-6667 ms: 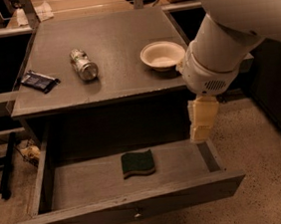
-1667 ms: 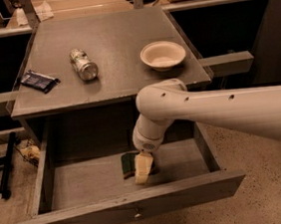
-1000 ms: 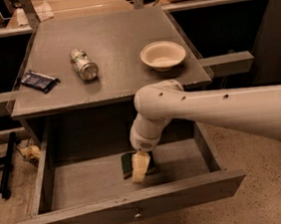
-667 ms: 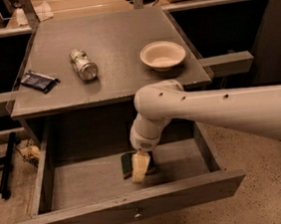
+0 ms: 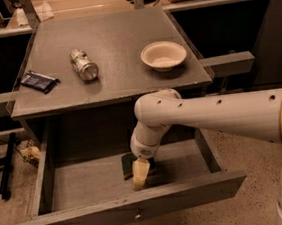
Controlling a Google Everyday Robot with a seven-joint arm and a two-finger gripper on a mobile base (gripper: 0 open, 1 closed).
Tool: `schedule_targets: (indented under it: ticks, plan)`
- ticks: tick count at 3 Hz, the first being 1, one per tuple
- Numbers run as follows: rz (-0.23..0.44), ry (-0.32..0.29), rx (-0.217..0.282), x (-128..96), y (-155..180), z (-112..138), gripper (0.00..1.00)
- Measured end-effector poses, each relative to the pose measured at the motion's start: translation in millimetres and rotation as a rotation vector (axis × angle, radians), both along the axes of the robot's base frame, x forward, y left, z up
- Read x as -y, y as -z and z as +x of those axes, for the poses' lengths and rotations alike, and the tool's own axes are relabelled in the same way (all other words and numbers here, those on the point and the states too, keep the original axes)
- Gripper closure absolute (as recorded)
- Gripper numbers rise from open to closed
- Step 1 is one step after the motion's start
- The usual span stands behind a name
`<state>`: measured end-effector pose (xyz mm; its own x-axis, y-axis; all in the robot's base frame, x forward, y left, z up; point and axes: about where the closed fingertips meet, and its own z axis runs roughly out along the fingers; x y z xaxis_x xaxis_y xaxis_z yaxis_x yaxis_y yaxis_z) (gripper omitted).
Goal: Pick sponge from top drawer and place on counter
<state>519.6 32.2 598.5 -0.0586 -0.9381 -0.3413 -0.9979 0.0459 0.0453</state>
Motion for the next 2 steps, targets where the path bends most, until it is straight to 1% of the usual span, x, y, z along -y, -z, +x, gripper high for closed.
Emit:
schedule_targets:
  ticks: [1, 2]
  plan:
    - [0.013, 0.014, 0.005, 1.2, 7.8, -3.9, 0.19]
    - [0.014, 0.014, 0.005, 1.1, 7.9, -3.9, 0.42]
